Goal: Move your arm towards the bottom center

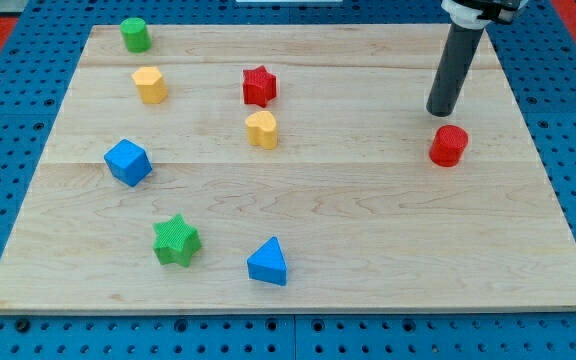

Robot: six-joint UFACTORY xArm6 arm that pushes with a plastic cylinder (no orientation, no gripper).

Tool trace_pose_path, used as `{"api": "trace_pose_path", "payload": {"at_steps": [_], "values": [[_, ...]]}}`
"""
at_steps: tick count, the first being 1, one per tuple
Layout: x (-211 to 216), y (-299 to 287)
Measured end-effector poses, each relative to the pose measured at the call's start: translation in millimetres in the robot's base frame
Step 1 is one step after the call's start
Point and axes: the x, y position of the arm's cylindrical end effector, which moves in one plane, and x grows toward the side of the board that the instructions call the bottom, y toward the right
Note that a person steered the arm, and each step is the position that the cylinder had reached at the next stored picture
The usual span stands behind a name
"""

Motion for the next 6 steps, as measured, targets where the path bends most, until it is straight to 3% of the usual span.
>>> {"api": "trace_pose_path", "payload": {"at_steps": [3,6], "values": [[2.5,-61.8],[151.1,-78.3]]}}
